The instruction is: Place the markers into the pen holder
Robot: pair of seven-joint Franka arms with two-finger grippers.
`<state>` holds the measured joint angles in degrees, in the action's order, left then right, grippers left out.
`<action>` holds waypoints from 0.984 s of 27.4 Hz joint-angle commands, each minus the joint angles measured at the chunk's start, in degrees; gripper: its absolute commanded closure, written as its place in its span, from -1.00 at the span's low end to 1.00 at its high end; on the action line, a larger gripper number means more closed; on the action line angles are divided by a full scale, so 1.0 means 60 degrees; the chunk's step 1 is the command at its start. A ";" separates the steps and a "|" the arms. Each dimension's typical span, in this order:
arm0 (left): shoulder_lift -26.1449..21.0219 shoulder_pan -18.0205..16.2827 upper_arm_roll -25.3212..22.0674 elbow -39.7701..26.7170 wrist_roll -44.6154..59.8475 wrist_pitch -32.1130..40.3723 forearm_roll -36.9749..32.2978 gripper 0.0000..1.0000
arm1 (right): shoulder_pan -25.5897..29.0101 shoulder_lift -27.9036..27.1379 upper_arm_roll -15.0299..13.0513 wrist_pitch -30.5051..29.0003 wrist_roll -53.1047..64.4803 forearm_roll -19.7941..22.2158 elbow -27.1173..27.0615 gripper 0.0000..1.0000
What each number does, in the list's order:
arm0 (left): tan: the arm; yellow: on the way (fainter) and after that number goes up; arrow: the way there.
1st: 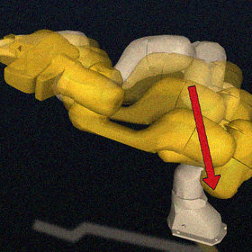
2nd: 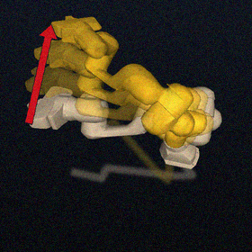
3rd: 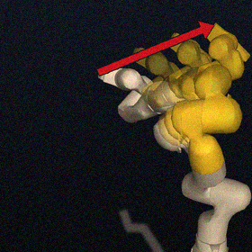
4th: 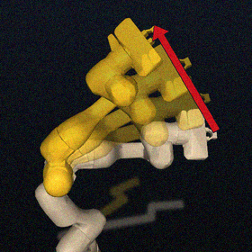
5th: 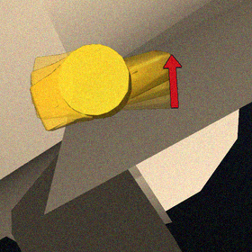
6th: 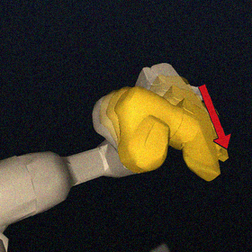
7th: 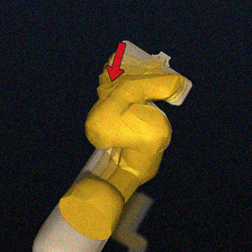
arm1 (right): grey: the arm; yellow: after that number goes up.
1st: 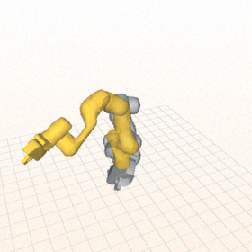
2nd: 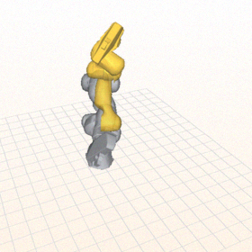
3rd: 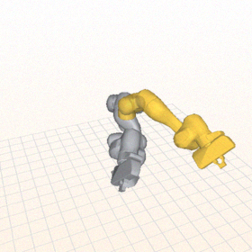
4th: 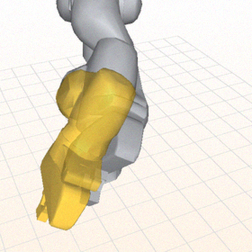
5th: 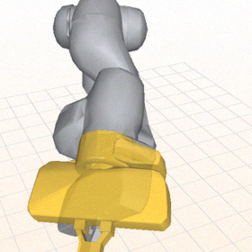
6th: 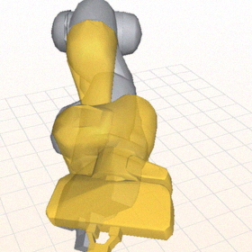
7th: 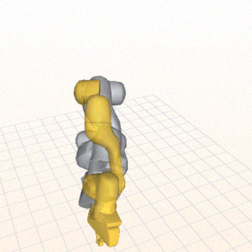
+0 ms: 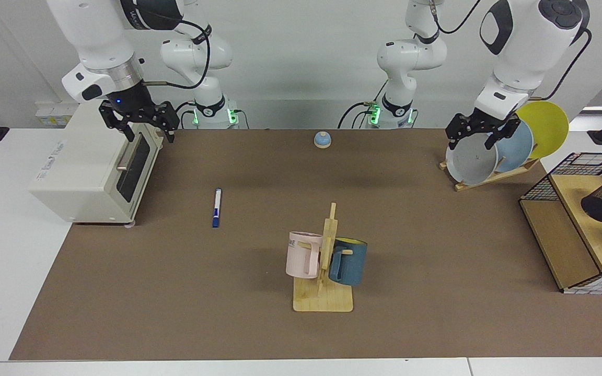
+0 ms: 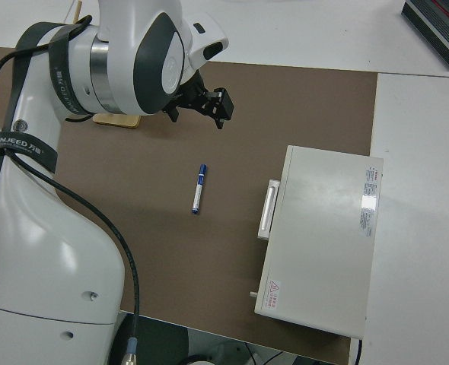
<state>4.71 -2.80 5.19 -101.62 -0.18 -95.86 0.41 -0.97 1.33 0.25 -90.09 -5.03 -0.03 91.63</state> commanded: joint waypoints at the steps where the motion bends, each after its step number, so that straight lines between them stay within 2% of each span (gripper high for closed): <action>1: 0.0181 -0.0090 0.0029 -0.0261 -0.0088 -0.0210 -0.0054 -1.00 | 0.0205 0.0057 0.0076 0.0060 0.0311 -0.0258 -0.0023 -1.00; 27: 0.0167 -0.0149 0.0014 -0.0290 -0.0263 -0.0649 0.0253 -1.00 | 0.0293 0.0350 0.0149 -0.0131 0.0341 -0.0229 0.0489 -1.00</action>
<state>4.71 -2.80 5.18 -101.63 -0.18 -98.19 1.08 0.23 1.71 0.59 -90.14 -5.03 -0.29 92.08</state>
